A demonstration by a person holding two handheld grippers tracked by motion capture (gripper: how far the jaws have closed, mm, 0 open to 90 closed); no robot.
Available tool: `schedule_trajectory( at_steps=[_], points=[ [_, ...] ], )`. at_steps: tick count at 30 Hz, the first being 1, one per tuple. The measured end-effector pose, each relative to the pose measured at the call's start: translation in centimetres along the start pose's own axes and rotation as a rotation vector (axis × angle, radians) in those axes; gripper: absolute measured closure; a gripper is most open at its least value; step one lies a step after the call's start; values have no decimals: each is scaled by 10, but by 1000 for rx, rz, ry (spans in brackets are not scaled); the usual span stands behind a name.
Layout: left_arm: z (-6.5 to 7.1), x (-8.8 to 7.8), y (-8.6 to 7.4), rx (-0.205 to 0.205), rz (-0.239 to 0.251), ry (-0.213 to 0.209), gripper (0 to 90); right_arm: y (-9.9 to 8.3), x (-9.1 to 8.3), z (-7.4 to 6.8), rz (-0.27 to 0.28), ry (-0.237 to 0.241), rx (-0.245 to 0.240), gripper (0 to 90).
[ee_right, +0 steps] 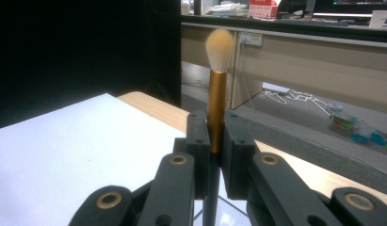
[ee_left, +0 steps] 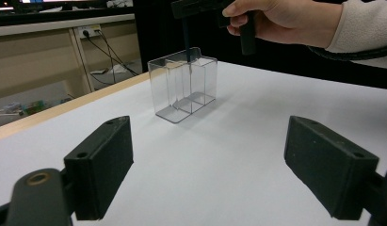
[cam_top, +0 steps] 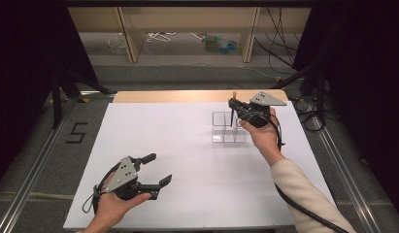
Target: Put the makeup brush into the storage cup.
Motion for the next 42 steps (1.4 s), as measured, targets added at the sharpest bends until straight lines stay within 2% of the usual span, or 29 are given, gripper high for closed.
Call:
schedule_trajectory(
  at_steps=[2,3,7,8,10,17,18,20,25,28,29,31,32,33,36,37,42],
  points=[
    [0,0,0,1,1,3,158,0,1,0,8,0,2,835],
    [0,0,0,3,-6,5,158,0,1,1,15,-6,-17,835],
    [-1,-1,0,9,-12,8,158,-1,2,1,8,-3,-19,835],
    [-1,-1,0,8,-12,8,158,-2,2,-1,-2,4,0,835],
    [0,0,0,3,-5,5,158,-2,3,1,11,-5,-14,835],
    [0,0,0,0,1,0,158,-4,3,0,0,-1,4,835],
    [-1,-1,0,6,-7,5,158,-4,3,1,7,-6,-11,835],
    [-1,-1,0,7,-7,5,158,-5,3,1,3,-3,-11,835],
    [0,-1,0,6,-7,5,158,-6,4,0,0,4,9,835],
    [0,0,0,-2,-1,-1,158,-7,3,1,-9,1,3,835],
    [0,-1,0,3,-5,4,158,-6,4,2,-3,-5,-13,834],
    [0,0,0,3,-3,2,158,-7,4,2,-5,-4,-9,834],
    [0,0,0,1,0,0,158,-9,4,0,-17,4,18,834],
    [-1,-1,0,6,-9,5,158,-9,4,0,-22,4,19,834],
    [-1,-1,0,6,-8,5,158,-10,5,1,-17,-8,15,834],
    [0,0,0,1,0,0,158,-9,5,3,-3,-9,-12,834],
    [-1,-1,0,6,-8,6,158,-10,6,3,-10,-5,-11,834]
  ],
)
Point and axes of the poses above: each handheld gripper's, and its own axes: x roughly forward along the jaws, y roughly out of its top, z roughly to its right, the point moved 7 cm from there along x, roughly forward along the jaws, and after that the axes turned 8 degrees about y, right-handed, at the moved point
